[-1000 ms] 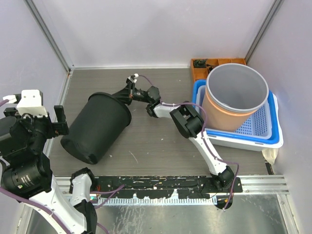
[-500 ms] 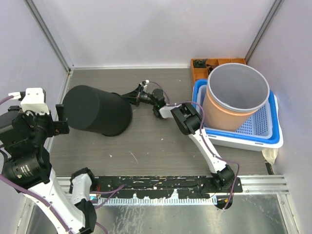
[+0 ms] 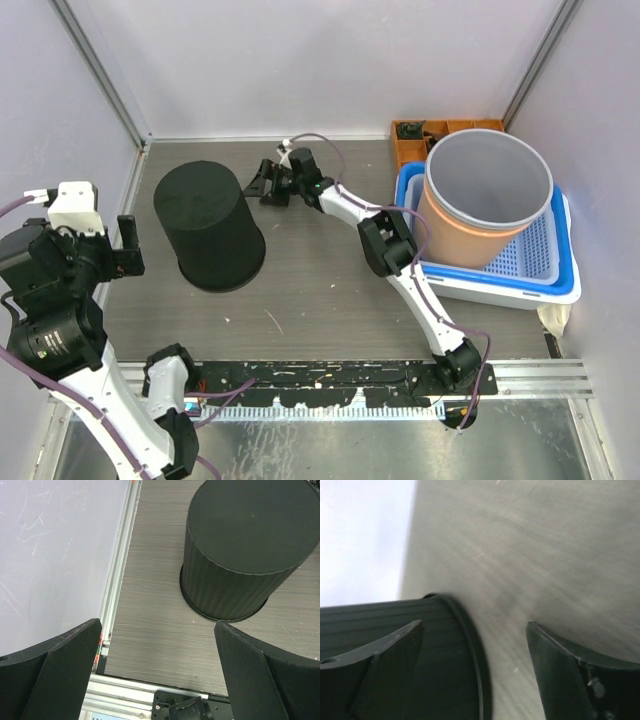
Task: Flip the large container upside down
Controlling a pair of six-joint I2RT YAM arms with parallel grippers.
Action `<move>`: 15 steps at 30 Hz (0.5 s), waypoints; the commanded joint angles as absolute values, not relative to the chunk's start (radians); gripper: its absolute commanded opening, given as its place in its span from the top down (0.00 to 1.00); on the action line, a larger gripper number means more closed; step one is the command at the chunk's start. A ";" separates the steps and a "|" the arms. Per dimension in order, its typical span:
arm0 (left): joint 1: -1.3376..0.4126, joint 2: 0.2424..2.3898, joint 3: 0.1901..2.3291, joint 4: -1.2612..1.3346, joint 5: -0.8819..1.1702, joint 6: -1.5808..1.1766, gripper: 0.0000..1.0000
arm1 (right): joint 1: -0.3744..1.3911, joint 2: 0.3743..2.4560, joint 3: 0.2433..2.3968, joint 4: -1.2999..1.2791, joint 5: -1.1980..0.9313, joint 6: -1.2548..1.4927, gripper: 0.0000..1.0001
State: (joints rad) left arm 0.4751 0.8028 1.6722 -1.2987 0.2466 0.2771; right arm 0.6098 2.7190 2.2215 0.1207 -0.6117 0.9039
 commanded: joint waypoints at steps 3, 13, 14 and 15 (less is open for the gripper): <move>0.474 0.804 1.721 -1.277 0.275 0.267 0.01 | 0.707 2.527 2.338 -0.430 0.095 0.095 0.00; 0.473 0.733 1.761 -1.187 0.175 0.205 0.01 | 0.804 1.933 1.707 -0.410 0.408 -0.302 0.00; 0.472 0.730 1.766 -1.206 0.192 0.215 0.01 | 0.804 1.882 1.671 -0.504 0.284 -0.322 0.00; 0.472 0.745 1.796 -1.277 0.265 0.239 0.01 | 0.804 1.838 1.648 -0.600 0.148 -0.353 0.00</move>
